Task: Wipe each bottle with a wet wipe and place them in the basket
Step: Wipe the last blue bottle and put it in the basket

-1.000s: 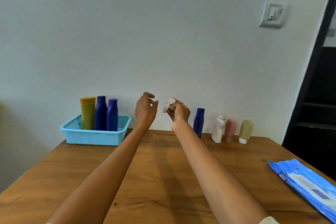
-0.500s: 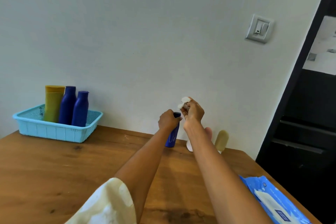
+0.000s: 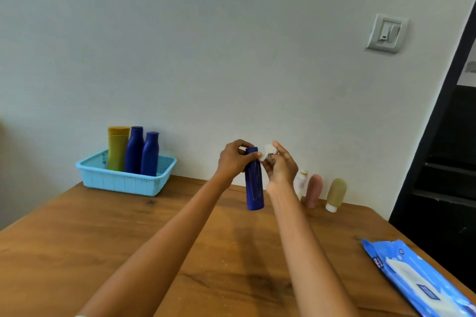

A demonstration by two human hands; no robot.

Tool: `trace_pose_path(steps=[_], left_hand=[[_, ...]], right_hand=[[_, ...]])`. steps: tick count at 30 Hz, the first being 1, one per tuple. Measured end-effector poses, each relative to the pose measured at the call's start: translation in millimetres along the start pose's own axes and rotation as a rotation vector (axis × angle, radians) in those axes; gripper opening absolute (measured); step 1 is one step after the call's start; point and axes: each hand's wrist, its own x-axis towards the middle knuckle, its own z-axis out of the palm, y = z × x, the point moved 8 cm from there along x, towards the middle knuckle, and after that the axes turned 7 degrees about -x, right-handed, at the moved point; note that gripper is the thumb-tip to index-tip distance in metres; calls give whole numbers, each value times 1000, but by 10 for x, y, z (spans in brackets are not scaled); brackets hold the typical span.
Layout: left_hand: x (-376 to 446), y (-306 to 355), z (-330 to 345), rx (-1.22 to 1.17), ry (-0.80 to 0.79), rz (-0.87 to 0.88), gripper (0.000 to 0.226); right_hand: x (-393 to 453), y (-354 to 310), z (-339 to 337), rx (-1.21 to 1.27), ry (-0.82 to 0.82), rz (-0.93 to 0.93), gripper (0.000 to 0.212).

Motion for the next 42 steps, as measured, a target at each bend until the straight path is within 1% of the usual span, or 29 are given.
trace_pose_path(steps=[4, 6, 8, 10, 12, 15, 17, 20, 23, 25, 27, 30, 32, 34, 37, 39, 40, 42], left_hand=[[-206, -25, -376, 25, 42, -48, 31], [-294, -86, -527, 33, 64, -84, 30], [-353, -146, -627, 35, 71, -107, 31], [-394, -183, -699, 22, 70, -117, 37], [-406, -176, -748, -1, 59, -131, 41], [-364, -151, -787, -60, 23, -172, 40], [-357, -111, -798, -76, -3, -189, 37], [-387, -34, -800, -117, -35, -186, 34], [-394, 38, -874, -200, 22, -181, 31], [-384, 52, -960, -278, 82, -186, 32], [-372, 53, -1018, -347, 122, -195, 33], [-377, 79, -998, -350, 113, -209, 34], [-393, 90, -914, -334, 74, -222, 35], [-401, 103, -871, -307, 72, -207, 38], [-386, 154, -982, -323, 162, -172, 40], [-380, 173, -1102, -323, 224, -168, 38], [-380, 164, -1154, -311, 246, -175, 38], [-396, 139, -1203, -303, 256, -194, 37]], right_hand=[[-335, 246, 136, -59, -27, 42, 31], [-481, 332, 199, -161, -70, 30, 30], [-571, 370, 270, -268, -119, 8, 21], [-627, 376, 337, -359, -165, -19, 16], [-637, 381, 401, -455, -216, -71, 16], [-615, 364, 472, -600, -272, -177, 24], [-613, 290, 486, -669, -260, -248, 26], [-676, 144, 534, -767, -245, -402, 25], [-803, 60, 640, -846, -283, -554, 23], [-850, 54, 679, -892, -320, -603, 19], [-831, 55, 651, -941, -331, -610, 16], [-791, 21, 580, -916, -319, -611, 18], [-824, -46, 570, -823, -288, -641, 22], [-899, -101, 620, -760, -288, -681, 24], [-988, -53, 743, -793, -384, -715, 14], [-1007, 36, 779, -856, -454, -722, 16], [-996, 80, 765, -870, -468, -711, 17], [-939, 127, 686, -847, -441, -662, 20]])
